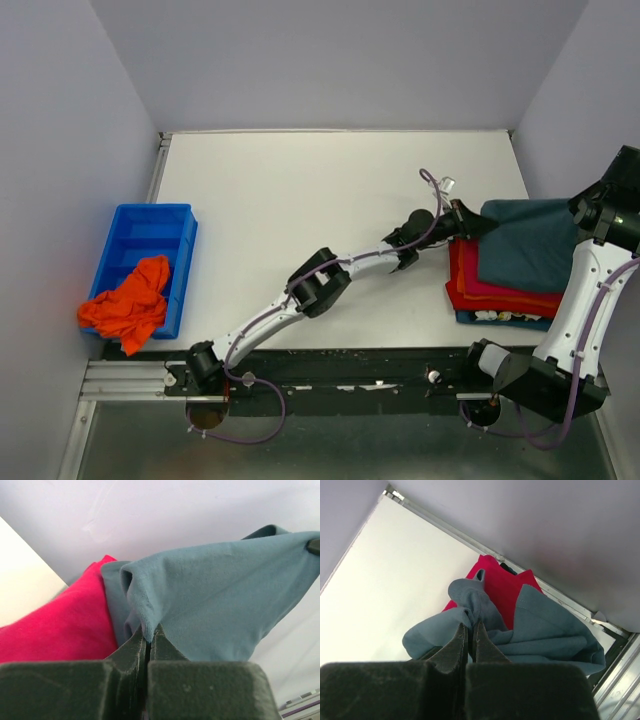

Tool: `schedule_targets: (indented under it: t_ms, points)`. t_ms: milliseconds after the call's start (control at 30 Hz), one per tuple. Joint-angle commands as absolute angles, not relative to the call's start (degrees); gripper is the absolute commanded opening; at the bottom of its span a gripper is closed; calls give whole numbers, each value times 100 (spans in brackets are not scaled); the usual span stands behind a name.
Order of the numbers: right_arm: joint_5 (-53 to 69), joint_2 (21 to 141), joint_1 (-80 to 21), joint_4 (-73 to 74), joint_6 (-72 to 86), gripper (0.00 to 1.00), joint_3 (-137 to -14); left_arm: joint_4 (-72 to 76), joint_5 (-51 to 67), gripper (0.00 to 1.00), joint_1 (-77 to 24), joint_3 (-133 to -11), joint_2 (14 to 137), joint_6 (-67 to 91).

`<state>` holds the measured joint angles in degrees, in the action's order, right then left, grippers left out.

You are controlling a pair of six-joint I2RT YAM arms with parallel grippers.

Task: Fold and stack the t-shirts
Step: Put the neatly folded tshirt into the corner of the board with both arms

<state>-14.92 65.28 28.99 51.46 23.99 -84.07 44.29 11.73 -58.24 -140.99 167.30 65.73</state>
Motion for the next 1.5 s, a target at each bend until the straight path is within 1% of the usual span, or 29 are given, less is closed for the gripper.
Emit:
schedule_targets:
  t_ms: [0, 167, 300, 400, 567, 633, 700, 767, 800, 933, 1300, 1467]
  points:
    - [-1126, 6425, 2944, 4957, 2426, 1, -8516, 5114, 1424, 0, -5616, -13633, 15988, 6724]
    - [-432, 6258, 2944, 5018, 2426, 1, -8780, 5256, 1529, 0, -5476, -13263, 15689, 6732]
    - [-35, 6284, 2936, 5238, 2496, 1, -9096, 5125, 1494, 0, -5423, -13368, 15671, 6776]
    - [412, 6249, 2927, 5273, 2601, 1, -9176, 5071, 1564, 0, -5397, -13465, 15706, 6803]
    - [966, 6275, 2822, 5212, 2707, 1, -9185, 5343, 1529, 1, -5169, -13052, 15531, 7066]
    - [1046, 6328, 2751, 5203, 2751, 1, -9184, 5405, 1608, 3, -5089, -13025, 15495, 7128]
    - [1098, 6381, 2628, 5186, 2786, 1, -9202, 5440, 1696, 5, -5045, -12999, 15478, 7163]
    - [1081, 6433, 2436, 5168, 2856, 1, -9220, 5493, 1766, 5, -4992, -12894, 15416, 7180]
    - [1029, 6468, 2321, 5151, 2874, 1, -9246, 5580, 1793, 2, -4957, -12798, 15364, 7207]
    - [686, 6670, 1698, 5194, 2979, 1, -9474, 5940, 1854, 0, -4782, -12297, 15065, 7330]
    - [115, 7233, 344, 5071, 3348, 1, -9809, 6925, 1986, 0, -4088, -10241, 14002, 7514]
    - [158, 7488, 0, 4782, 3524, 1, -9695, 6742, 2250, 0, -3762, -9424, 13457, 7208]
